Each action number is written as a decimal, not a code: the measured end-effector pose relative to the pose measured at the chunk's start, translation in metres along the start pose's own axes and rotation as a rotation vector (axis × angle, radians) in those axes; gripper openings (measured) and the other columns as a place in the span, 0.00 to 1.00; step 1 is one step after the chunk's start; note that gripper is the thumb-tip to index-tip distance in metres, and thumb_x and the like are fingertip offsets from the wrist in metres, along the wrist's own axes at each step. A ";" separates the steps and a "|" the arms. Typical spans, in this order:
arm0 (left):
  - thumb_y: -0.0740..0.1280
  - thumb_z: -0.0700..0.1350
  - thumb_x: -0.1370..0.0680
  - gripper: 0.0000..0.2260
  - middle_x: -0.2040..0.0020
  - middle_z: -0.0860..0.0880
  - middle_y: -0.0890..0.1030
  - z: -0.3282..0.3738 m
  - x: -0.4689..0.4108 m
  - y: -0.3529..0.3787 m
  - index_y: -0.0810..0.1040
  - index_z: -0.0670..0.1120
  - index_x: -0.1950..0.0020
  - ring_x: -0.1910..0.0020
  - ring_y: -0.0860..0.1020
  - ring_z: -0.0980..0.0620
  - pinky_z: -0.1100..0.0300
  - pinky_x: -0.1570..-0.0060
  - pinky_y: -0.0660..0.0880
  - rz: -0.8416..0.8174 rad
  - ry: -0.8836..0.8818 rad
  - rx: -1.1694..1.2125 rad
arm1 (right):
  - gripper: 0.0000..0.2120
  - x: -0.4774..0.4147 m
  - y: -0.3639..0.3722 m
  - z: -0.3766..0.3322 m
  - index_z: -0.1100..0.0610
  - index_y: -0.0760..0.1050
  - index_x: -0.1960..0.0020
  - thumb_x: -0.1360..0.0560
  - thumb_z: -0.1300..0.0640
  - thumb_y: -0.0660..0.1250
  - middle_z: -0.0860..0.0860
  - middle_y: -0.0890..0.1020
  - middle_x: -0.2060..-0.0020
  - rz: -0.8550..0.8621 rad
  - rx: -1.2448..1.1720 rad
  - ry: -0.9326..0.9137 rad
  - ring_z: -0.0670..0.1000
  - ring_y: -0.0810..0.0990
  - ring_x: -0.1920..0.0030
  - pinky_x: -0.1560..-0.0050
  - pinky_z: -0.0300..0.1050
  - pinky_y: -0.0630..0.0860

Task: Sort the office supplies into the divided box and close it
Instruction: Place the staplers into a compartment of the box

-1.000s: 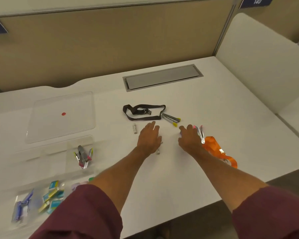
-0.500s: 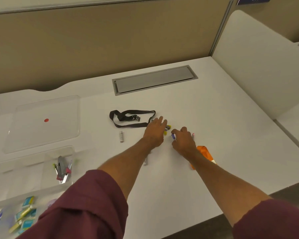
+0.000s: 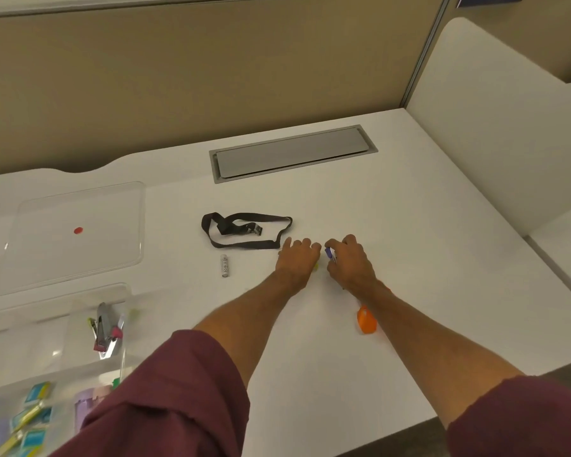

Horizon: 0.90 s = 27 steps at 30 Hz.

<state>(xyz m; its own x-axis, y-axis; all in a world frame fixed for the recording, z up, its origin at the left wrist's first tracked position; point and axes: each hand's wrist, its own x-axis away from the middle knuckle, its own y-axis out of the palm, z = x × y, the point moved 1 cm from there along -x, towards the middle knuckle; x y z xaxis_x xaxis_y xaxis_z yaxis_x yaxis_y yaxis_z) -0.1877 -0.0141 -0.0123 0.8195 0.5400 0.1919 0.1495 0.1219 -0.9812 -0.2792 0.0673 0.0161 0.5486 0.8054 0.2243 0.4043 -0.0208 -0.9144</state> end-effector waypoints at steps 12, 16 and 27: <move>0.65 0.47 0.21 0.14 0.42 0.42 0.76 -0.062 0.052 -0.038 0.70 0.40 0.40 0.46 0.76 0.43 0.49 0.50 0.75 0.170 -0.282 0.452 | 0.16 0.020 -0.008 -0.081 0.57 0.73 0.37 0.24 0.64 0.64 0.60 0.71 0.41 0.034 -0.005 -0.128 0.59 0.75 0.44 0.50 0.47 0.75; 0.65 0.48 0.21 0.17 0.41 0.42 0.76 -0.099 0.093 -0.039 0.70 0.40 0.37 0.45 0.77 0.43 0.50 0.50 0.75 0.206 -0.369 0.485 | 0.14 0.035 0.001 -0.128 0.57 0.74 0.39 0.24 0.63 0.65 0.60 0.71 0.39 0.036 -0.011 -0.187 0.59 0.76 0.43 0.48 0.48 0.76; 0.63 0.48 0.20 0.17 0.41 0.41 0.76 -0.198 0.232 -0.030 0.67 0.42 0.35 0.45 0.77 0.42 0.49 0.49 0.76 0.334 -0.582 0.520 | 0.09 0.096 0.051 -0.257 0.57 0.75 0.45 0.25 0.62 0.66 0.59 0.73 0.46 -0.028 -0.027 -0.411 0.58 0.77 0.49 0.53 0.46 0.76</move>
<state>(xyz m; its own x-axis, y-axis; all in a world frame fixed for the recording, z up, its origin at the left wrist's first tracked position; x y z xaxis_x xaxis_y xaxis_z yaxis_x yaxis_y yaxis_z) 0.1076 -0.0575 0.0576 0.3391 0.9407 0.0129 -0.4400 0.1707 -0.8816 -0.0175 -0.0087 0.0772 0.2009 0.9754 0.0906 0.4373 -0.0066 -0.8993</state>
